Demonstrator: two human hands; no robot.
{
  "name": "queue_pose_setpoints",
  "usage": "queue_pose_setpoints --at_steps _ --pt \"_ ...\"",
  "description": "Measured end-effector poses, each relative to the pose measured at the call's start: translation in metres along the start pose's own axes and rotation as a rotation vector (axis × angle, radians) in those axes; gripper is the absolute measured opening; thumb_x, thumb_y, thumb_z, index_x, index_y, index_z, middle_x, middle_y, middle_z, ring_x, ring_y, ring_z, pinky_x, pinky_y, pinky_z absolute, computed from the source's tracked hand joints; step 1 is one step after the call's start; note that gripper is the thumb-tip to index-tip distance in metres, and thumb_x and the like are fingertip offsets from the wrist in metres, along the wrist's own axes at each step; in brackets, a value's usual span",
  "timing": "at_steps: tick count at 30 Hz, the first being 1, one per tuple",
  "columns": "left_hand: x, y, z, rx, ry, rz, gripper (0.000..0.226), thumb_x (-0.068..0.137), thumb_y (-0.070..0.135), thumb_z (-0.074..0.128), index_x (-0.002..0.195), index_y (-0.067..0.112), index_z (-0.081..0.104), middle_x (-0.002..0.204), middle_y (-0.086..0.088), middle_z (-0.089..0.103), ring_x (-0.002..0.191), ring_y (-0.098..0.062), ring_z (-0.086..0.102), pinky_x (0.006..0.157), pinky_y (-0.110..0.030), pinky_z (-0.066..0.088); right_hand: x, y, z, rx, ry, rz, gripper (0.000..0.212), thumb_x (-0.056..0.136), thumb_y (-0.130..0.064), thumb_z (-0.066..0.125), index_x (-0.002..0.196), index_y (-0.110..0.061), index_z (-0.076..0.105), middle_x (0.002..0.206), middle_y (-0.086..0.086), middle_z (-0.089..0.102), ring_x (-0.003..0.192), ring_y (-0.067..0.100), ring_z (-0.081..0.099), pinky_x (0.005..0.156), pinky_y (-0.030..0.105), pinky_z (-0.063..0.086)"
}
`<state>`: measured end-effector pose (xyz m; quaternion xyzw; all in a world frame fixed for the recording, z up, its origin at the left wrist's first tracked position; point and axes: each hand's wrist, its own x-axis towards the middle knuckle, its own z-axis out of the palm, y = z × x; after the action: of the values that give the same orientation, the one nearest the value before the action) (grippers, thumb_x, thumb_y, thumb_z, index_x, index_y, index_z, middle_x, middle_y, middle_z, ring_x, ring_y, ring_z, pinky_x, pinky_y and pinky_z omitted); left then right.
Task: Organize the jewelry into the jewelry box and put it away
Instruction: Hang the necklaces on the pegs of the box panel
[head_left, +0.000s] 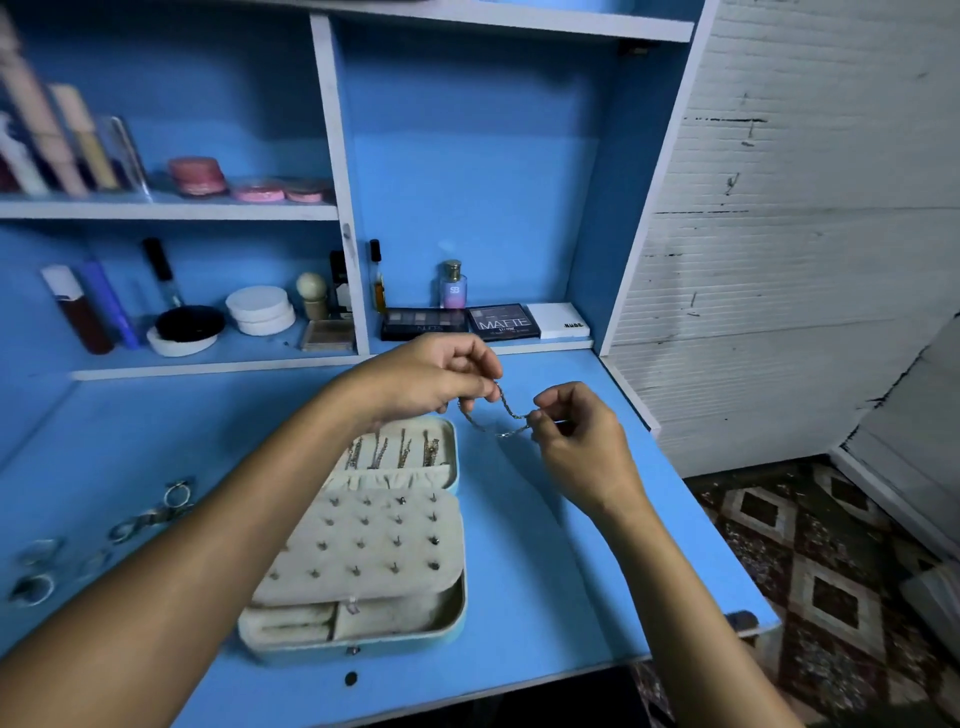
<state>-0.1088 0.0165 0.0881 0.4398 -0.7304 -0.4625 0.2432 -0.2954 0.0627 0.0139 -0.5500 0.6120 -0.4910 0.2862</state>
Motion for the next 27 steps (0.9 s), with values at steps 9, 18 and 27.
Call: queue_pose_setpoints --at_steps 9,18,27 --pt "-0.025 -0.007 -0.027 0.041 0.053 -0.027 0.013 0.092 0.003 0.061 0.089 0.016 0.06 0.081 0.004 0.071 0.063 -0.005 0.054 0.064 -0.022 0.04 -0.004 -0.032 0.03 0.06 -0.186 -0.012 0.046 0.089 -0.017 0.073 0.125 -0.032 0.05 0.105 -0.012 0.066 0.091 -0.001 0.066 0.064 0.015 0.051" --pt "-0.039 -0.011 -0.043 0.082 0.06 -0.036 0.012 0.091 0.006 0.062 0.09 0.018 0.061 0.082 0.004 0.072 0.069 -0.008 0.055 0.072 -0.024 0.044 0.0 -0.055 0.051 0.081 -0.348 -0.089 0.071 0.084 -0.013 0.079 0.142 -0.027 0.04 0.101 -0.01 0.074 0.094 -0.003 0.068 0.088 0.029 0.057" --pt "-0.044 -0.017 -0.045 0.099 0.045 -0.031 0.012 0.09 0.006 0.063 0.092 0.017 0.061 0.084 0.0 0.069 0.066 -0.008 0.053 0.07 -0.024 0.043 0.0 -0.061 0.058 0.088 -0.337 -0.137 0.06 0.085 -0.012 0.078 0.134 -0.03 0.048 0.089 0.0 0.074 0.081 0.017 0.069 0.07 0.024 0.057"
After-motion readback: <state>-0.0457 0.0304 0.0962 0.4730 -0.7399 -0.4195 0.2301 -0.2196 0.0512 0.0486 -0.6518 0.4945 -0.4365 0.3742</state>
